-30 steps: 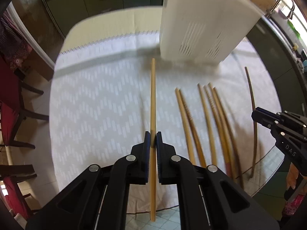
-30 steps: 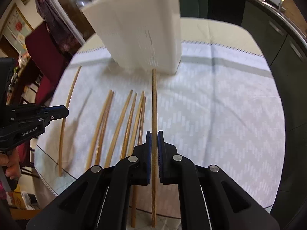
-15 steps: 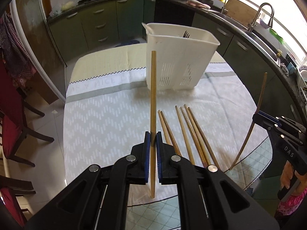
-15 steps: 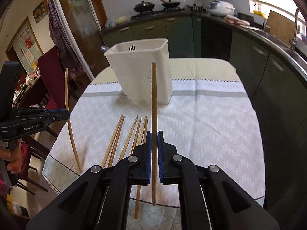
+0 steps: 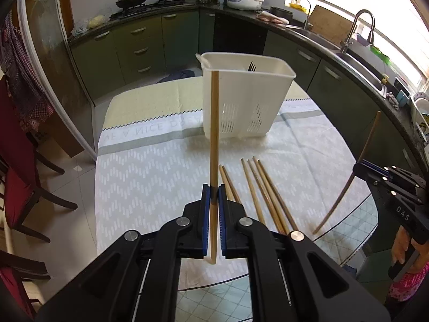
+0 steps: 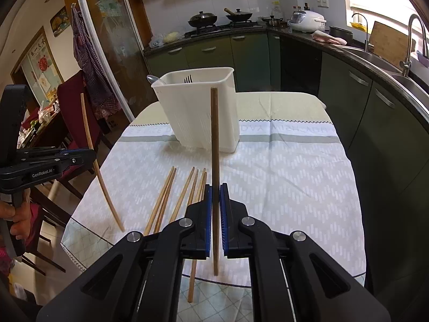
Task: Organize utensils
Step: 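Lift both chopsticks upright over the basket and open both tools to drop them in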
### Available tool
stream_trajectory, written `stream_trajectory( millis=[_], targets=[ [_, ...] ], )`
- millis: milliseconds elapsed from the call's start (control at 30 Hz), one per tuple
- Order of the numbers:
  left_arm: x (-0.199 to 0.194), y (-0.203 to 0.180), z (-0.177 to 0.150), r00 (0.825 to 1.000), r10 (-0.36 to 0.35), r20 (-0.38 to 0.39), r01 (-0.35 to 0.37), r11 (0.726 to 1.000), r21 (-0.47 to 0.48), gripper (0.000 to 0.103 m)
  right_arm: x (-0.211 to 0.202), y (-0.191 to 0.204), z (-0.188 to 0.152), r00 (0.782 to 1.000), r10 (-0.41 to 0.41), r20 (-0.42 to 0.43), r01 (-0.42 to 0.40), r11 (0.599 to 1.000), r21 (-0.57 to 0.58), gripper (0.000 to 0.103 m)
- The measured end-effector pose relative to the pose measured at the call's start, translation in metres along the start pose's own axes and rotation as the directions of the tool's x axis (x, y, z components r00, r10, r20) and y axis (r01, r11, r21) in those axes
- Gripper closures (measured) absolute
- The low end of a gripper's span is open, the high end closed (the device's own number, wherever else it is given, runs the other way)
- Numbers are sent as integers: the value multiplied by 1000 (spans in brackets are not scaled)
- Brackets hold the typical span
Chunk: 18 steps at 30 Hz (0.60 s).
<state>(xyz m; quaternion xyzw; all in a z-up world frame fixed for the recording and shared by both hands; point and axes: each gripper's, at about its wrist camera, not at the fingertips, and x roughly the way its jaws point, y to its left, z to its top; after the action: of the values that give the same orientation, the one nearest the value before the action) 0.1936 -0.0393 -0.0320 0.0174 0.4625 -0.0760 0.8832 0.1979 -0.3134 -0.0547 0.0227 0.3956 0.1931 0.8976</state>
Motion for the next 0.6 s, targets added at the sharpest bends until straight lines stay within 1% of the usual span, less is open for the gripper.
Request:
stream_trajectory(
  millis=[200, 333, 433, 500, 600],
  targets=[
    [-13, -6, 9, 999, -20, 32, 19, 1000, 17, 97, -13, 7, 15, 999, 13, 34, -12, 1000, -17, 96],
    [-23, -11, 22, 998, -35, 61, 33, 999, 28, 97, -21, 13, 33, 998, 23, 64, -21, 999, -33, 96],
    [-33, -13, 38, 995, -61, 83, 60, 998, 25, 97, -28, 18, 50, 996, 37, 86, -34, 998, -45, 96],
    [-42, -15, 51, 991, -71, 112, 68, 997, 26, 97, -35, 21, 63, 993, 45, 109, -39, 998, -52, 96],
    [-62, -21, 76, 978, -75, 196, 68, 997, 42, 97, -47, 26, 89, 986, 44, 159, -35, 997, -64, 96]
  ],
)
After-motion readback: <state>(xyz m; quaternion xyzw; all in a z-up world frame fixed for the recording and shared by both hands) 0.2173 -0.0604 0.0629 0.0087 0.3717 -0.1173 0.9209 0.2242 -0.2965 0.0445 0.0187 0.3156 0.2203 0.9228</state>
